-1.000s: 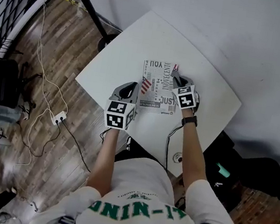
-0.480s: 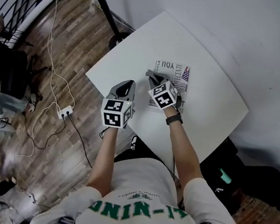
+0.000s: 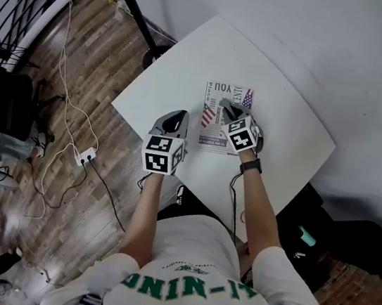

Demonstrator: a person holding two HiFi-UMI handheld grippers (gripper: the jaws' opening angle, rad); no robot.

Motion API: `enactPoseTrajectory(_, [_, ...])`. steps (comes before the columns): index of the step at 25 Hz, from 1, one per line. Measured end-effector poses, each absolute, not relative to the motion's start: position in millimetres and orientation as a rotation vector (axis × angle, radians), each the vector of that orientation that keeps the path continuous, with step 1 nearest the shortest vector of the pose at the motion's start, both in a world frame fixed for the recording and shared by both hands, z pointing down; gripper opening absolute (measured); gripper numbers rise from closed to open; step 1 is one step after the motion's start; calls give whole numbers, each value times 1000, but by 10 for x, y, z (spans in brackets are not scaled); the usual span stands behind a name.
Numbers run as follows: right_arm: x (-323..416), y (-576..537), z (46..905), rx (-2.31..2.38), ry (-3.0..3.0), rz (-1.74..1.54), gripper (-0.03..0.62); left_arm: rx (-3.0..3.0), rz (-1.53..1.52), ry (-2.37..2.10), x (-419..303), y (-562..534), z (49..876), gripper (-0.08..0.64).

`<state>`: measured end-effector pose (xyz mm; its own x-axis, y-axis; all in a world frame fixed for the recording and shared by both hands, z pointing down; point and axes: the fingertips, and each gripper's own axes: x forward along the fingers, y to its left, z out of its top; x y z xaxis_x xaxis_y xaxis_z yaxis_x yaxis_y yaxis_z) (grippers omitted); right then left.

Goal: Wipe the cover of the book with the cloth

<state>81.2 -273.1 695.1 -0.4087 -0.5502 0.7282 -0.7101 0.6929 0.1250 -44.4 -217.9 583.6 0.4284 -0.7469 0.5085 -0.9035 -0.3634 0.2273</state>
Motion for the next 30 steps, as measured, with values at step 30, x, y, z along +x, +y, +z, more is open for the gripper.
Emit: enactPoseTrajectory(30, [556,-2439,6936,1010,-2066,290,46,2248,493,-1498,-795,-1939,5525,14])
